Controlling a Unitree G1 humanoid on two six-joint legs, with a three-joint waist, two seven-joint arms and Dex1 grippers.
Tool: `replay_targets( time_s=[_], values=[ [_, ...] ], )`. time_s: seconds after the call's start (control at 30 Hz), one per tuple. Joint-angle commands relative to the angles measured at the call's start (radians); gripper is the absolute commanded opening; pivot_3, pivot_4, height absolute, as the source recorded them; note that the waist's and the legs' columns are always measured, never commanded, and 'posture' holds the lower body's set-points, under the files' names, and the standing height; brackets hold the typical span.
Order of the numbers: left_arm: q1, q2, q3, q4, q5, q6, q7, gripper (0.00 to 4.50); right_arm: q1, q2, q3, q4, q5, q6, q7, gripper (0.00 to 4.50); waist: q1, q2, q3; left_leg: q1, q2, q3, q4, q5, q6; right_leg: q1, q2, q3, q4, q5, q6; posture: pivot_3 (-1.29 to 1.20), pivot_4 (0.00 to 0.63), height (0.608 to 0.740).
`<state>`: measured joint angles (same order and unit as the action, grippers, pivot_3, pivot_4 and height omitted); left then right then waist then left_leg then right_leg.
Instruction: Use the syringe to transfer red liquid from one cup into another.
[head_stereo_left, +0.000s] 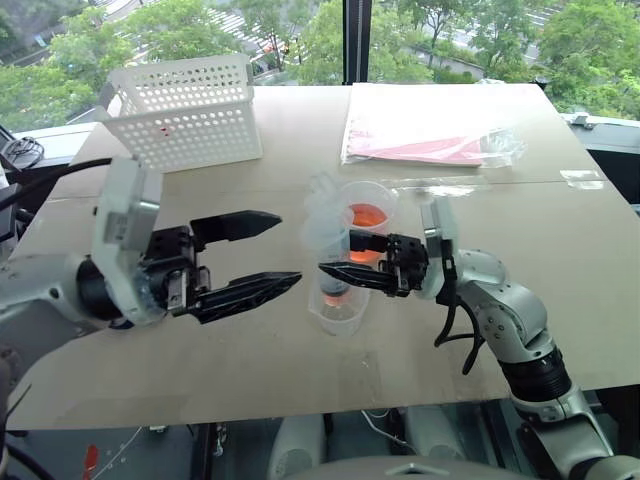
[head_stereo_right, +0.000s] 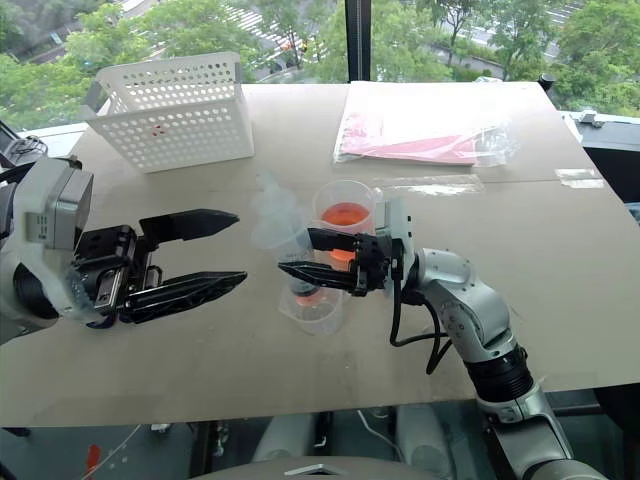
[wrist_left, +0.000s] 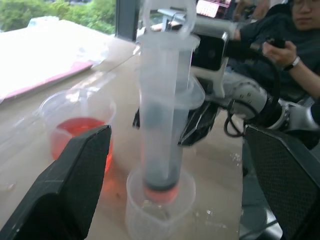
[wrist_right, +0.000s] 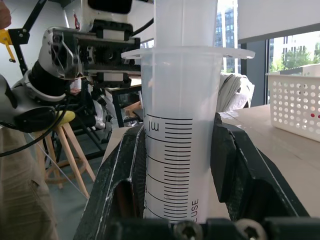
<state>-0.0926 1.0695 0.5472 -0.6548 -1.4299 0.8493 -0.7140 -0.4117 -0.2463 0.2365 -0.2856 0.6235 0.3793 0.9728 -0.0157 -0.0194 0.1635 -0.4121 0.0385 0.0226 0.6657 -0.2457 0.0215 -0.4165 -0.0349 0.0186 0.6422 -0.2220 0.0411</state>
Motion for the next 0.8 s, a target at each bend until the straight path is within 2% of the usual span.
replay_targets(
  time_s=[0.03, 0.27, 0.37, 0.47, 0.53, 0.8],
  values=[
    [-0.047, 0.013, -0.056, 0.009, -0.019, 0.005, 0.007, 4.32, -0.021, 0.015, 0.001, -0.024, -0.003, -0.023, 0.003, 1.4, 0.0, 0.0, 0.0, 0.0, 0.0, 0.0, 0.0, 0.0, 0.0, 0.0, 0.0, 0.0, 0.0, 0.0, 0.0, 0.0, 0.15, 0.74],
    [-0.134, -0.062, -0.221, 0.029, 0.096, -0.024, 0.017, 4.32, -0.037, 0.03, -0.003, -0.042, -0.011, -0.015, -0.009, 1.4, 0.005, 0.0, 0.0, 0.0, -0.001, 0.001, -0.001, 0.0, 0.0, 0.0, 0.0, -0.001, 0.0, 0.0, 0.0, 0.0, 0.15, 0.74],
    [-0.17, -0.104, -0.265, 0.048, 0.15, -0.038, 0.024, 3.56, -0.036, 0.026, -0.001, -0.049, -0.014, -0.014, -0.004, 1.4, 0.004, 0.0, 0.0, 0.0, -0.001, 0.001, 0.0, 0.0, 0.0, 0.0, 0.0, 0.0, 0.0, 0.0, 0.0, 0.0, 0.15, 0.74],
    [-0.198, -0.135, -0.293, 0.068, 0.179, -0.042, 0.017, 2.04, -0.034, 0.019, 0.0, -0.051, -0.016, -0.015, 0.003, 1.4, 0.004, 0.0, 0.0, 0.0, -0.001, 0.001, 0.0, 0.0, 0.0, 0.0, 0.0, 0.0, 0.0, 0.0, 0.0, 0.0, 0.15, 0.74],
    [-0.206, -0.153, -0.305, 0.073, 0.203, -0.047, 0.009, 1.34, -0.032, 0.016, 0.0, -0.05, -0.017, -0.017, 0.007, 1.34, 0.004, 0.0, 0.0, -0.001, -0.001, 0.001, 0.0, 0.0, 0.0, 0.0, 0.0, 0.0, 0.0, 0.0, 0.0, 0.0, 0.15, 0.74],
    [-0.223, -0.198, -0.317, 0.06, 0.234, -0.05, -0.011, 1.33, -0.029, 0.0, -0.003, -0.047, -0.017, -0.021, 0.022, 1.3, 0.004, -0.001, 0.0, -0.001, -0.001, 0.0, 0.0, 0.0, 0.0, 0.0, 0.0, -0.001, 0.0, 0.0, 0.0, 0.0, 0.15, 0.74]
  ],
)
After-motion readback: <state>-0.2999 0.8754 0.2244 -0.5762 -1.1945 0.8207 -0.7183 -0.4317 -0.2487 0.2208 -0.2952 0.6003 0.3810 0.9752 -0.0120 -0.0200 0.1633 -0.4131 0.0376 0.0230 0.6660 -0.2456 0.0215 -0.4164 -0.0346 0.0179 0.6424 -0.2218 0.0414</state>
